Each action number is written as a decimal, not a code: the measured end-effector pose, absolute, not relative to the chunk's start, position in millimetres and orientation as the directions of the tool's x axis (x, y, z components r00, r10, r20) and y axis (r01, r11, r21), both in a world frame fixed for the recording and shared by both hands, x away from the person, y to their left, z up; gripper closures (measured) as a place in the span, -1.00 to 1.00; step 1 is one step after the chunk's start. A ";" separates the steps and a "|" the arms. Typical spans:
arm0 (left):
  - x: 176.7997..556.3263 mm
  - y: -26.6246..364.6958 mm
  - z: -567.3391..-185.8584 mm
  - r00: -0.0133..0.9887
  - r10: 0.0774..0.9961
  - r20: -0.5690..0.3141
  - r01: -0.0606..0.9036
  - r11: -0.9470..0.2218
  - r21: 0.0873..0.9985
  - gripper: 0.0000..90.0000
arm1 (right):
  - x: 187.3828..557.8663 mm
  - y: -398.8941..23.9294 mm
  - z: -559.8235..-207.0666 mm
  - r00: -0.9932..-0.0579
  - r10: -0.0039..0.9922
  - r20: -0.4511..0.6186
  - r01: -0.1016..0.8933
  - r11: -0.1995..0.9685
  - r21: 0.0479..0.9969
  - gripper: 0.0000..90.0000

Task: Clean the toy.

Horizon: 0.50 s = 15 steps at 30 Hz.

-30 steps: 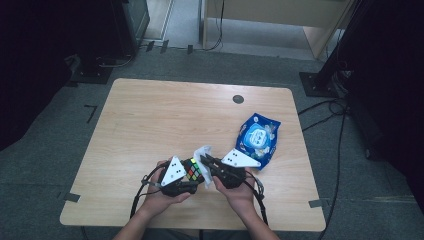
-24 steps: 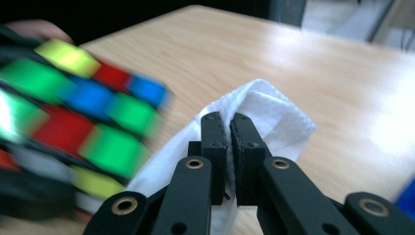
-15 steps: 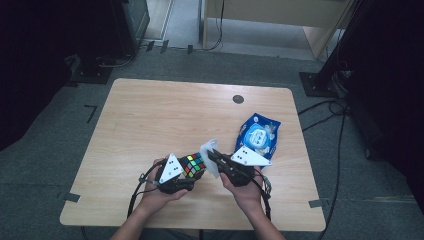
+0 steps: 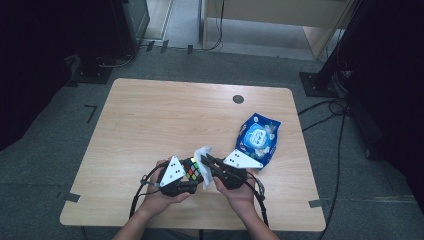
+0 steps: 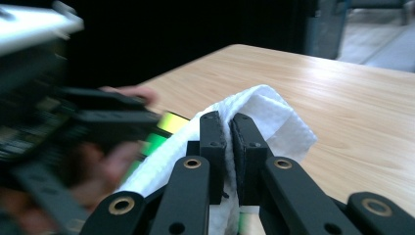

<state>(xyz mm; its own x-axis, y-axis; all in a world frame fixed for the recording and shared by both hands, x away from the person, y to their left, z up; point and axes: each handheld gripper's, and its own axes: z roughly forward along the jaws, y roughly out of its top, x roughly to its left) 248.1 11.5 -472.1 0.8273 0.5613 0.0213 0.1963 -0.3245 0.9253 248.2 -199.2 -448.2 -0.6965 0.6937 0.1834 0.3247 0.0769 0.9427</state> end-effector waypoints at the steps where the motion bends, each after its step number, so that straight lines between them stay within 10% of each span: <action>1: 248.2 11.4 -472.4 0.827 0.562 0.022 0.198 -0.328 0.924 -0.24 | 250.9 -202.4 -452.6 -0.682 0.714 0.158 0.316 0.092 0.944 0.91; 15: 253.1 18.9 -472.4 0.818 0.575 0.002 0.213 -0.306 0.928 -0.24 | 279.9 -243.5 -492.4 -0.506 0.851 0.143 0.469 0.132 0.873 0.80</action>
<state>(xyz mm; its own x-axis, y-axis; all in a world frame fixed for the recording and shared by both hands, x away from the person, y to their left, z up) 253.1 18.9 -472.4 0.8179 0.5754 0.0020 0.2130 -0.3059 0.9279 279.9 -243.5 -492.4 -0.5058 0.8508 0.1426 0.4686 0.1322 0.8735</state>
